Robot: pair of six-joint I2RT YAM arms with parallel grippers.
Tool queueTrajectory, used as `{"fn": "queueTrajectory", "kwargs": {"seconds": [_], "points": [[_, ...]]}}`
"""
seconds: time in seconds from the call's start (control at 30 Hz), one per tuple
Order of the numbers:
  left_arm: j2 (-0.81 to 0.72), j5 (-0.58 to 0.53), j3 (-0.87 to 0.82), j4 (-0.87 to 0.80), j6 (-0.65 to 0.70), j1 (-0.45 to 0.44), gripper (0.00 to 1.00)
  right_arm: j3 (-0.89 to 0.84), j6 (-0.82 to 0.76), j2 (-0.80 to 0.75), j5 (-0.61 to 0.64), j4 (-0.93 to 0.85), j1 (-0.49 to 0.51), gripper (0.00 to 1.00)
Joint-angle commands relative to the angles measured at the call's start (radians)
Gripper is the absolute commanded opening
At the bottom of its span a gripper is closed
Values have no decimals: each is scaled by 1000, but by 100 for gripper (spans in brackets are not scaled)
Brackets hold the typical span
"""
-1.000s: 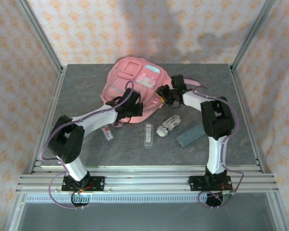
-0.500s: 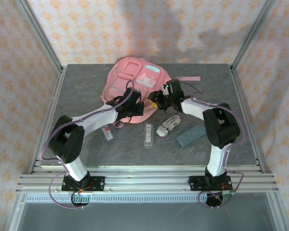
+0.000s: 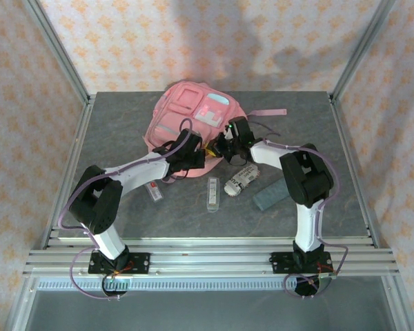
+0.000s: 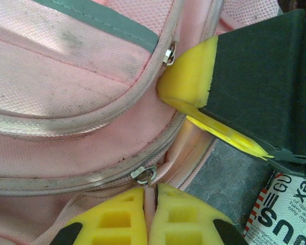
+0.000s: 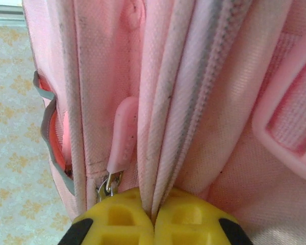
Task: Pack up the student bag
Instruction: Unzip the student bag at the top-center of the table.
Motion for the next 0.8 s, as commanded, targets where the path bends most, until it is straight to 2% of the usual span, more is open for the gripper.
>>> {"fn": "queueTrajectory", "kwargs": {"seconds": [0.0, 0.17, 0.5, 0.67, 0.77], "points": [[-65, -42, -28, 30, -21, -14, 0, 12, -12, 8, 37, 18, -3, 0], [-140, -65, -128, 24, -38, 37, 0, -41, 12, -20, 70, 52, -40, 0], [-332, -75, -352, -3, -25, 241, 0, -82, 26, -73, 106, 99, -72, 0], [-340, -21, -367, 8, -31, 238, 0, -24, 16, -56, 104, 82, -80, 0], [-344, -10, -364, 38, -45, 200, 0, 61, -12, -25, 115, 25, -85, 0]]}}
